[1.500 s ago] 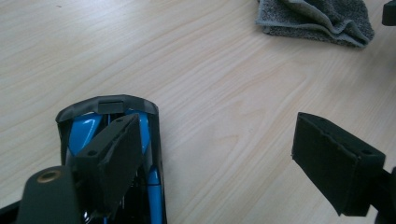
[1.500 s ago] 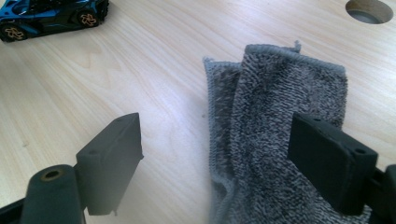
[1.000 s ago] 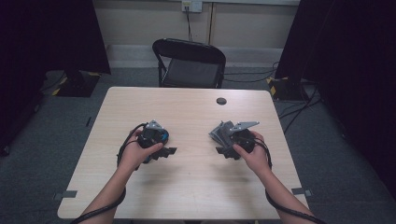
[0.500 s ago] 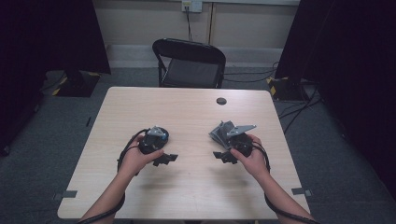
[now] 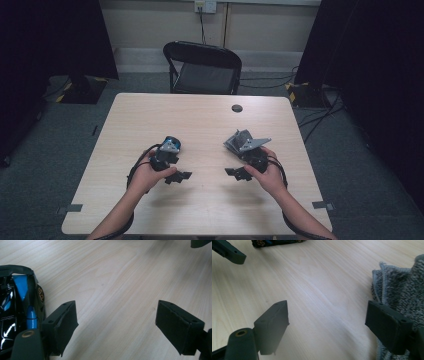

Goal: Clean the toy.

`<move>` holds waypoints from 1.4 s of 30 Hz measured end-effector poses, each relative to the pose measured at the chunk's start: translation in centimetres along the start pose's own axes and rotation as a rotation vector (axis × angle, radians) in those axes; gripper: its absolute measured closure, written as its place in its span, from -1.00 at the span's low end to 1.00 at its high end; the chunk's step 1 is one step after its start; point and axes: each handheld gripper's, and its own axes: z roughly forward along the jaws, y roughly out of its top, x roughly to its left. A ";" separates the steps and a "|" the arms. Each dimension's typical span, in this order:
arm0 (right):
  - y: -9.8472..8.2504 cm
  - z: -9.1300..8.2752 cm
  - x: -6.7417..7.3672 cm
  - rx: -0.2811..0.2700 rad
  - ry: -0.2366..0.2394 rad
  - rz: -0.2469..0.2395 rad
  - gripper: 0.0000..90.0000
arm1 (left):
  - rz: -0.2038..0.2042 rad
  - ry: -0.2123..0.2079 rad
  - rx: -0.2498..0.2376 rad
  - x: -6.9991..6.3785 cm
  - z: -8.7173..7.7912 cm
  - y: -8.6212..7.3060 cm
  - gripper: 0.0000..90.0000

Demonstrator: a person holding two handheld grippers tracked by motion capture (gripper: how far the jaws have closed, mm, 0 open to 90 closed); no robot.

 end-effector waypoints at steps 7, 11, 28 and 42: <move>-0.2 0.2 0.5 -0.002 0.020 -0.003 -0.59 | 0.010 -0.017 0.001 -0.8 0.4 -0.3 -0.62; -0.4 0.3 0.8 -0.003 0.028 -0.008 -0.59 | 0.014 -0.023 0.007 -1.0 0.6 -0.7 -0.62; -1.0 1.1 2.3 0.014 0.069 -0.047 -0.59 | 0.034 -0.034 0.018 -2.0 0.8 -1.6 -0.62; -2.0 1.5 3.0 0.030 0.079 -0.052 -0.59 | 0.051 -0.052 0.045 -2.8 1.3 -2.5 -0.62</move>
